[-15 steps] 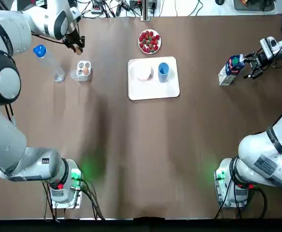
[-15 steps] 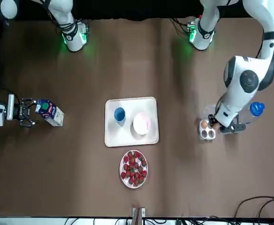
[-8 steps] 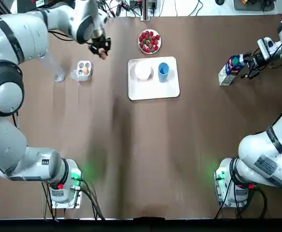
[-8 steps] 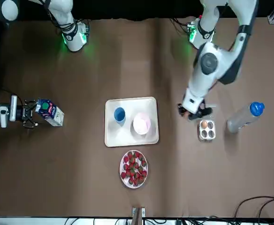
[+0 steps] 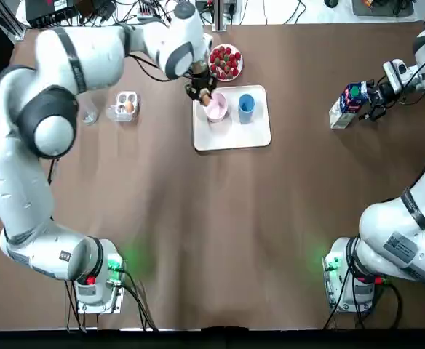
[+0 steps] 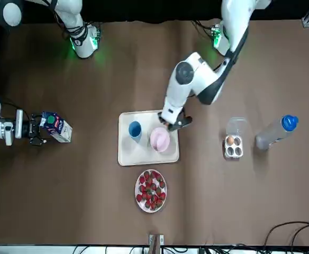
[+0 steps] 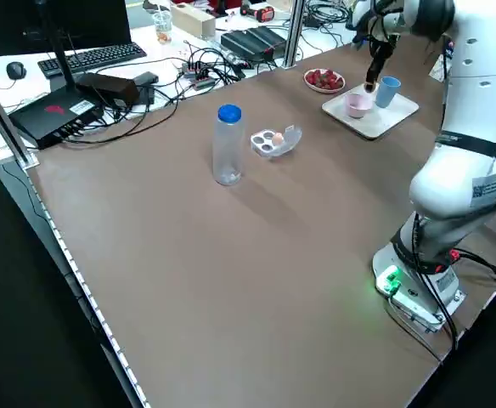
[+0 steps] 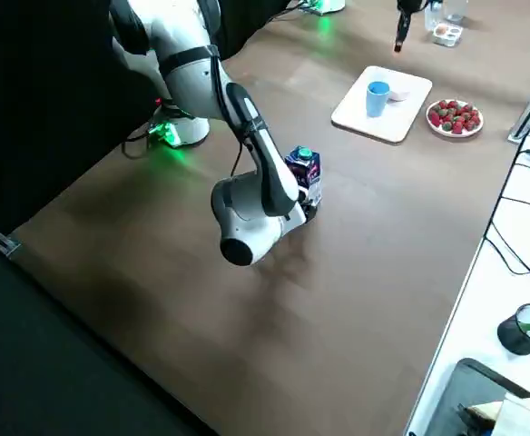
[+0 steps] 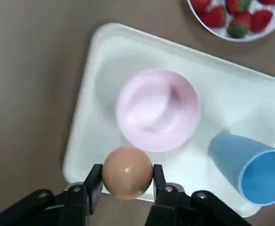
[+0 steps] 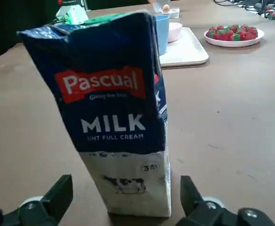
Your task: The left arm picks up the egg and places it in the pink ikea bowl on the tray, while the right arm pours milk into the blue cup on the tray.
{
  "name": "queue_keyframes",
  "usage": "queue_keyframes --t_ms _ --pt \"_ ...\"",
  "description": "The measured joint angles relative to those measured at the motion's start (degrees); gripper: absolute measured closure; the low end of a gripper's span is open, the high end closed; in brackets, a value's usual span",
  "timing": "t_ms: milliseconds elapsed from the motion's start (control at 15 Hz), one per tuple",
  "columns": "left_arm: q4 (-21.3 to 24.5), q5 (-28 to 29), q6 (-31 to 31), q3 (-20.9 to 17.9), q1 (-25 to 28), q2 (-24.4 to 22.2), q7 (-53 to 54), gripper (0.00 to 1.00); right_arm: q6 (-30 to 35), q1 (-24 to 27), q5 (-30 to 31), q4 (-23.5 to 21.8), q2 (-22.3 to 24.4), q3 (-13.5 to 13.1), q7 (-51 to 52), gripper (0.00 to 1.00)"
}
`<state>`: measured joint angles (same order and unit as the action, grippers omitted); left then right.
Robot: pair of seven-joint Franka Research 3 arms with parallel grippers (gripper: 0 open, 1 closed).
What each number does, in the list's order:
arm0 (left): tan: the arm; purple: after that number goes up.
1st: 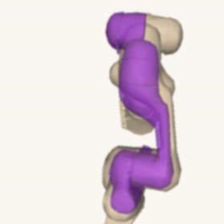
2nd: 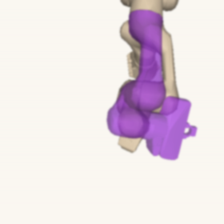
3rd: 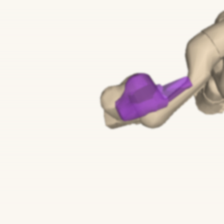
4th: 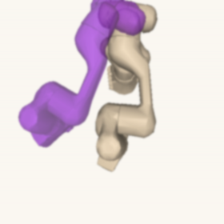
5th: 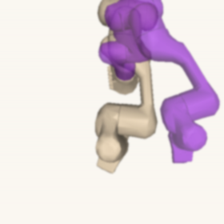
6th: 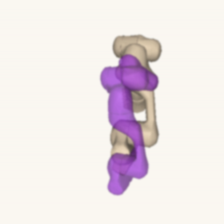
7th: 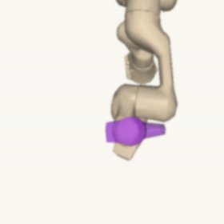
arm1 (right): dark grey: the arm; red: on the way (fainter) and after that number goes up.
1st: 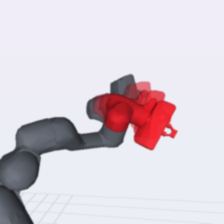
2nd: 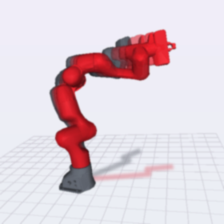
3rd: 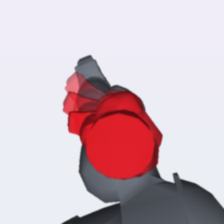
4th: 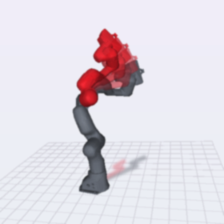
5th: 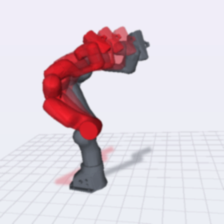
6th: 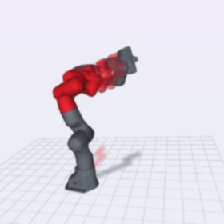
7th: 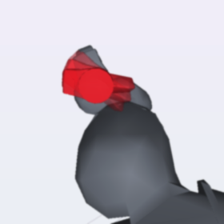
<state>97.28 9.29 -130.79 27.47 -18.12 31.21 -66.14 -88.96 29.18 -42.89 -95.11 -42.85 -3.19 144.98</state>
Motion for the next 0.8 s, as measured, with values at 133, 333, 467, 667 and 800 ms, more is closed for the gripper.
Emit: queue_keyframes --t_ms 133,333,467,667,800 --pt "-3.5 0.0 -0.2 -1.3 -1.8 3.8 0.0 0.52 0.0 0.0 -0.2 0.0 -0.3 0.1 0.4 0.0" --pt "-5.7 0.0 -2.3 -5.7 -5.2 6.6 0.0 0.52 0.0 0.0 -0.4 0.0 -0.7 0.2 0.7 0.0" --pt "-5.9 0.0 -4.3 -8.2 -7.2 7.3 -0.6 0.52 0.0 0.0 -0.4 0.0 -0.8 0.3 0.7 0.0" --pt "-6.6 0.0 -6.7 -9.5 -8.4 8.6 -1.3 0.52 0.0 -0.3 -0.5 0.0 -0.9 0.4 0.8 0.0" --pt "-7.4 0.0 -7.6 -10.6 -9.4 9.8 -1.8 0.52 0.0 -0.9 -0.5 0.0 -0.9 0.5 0.8 0.0"
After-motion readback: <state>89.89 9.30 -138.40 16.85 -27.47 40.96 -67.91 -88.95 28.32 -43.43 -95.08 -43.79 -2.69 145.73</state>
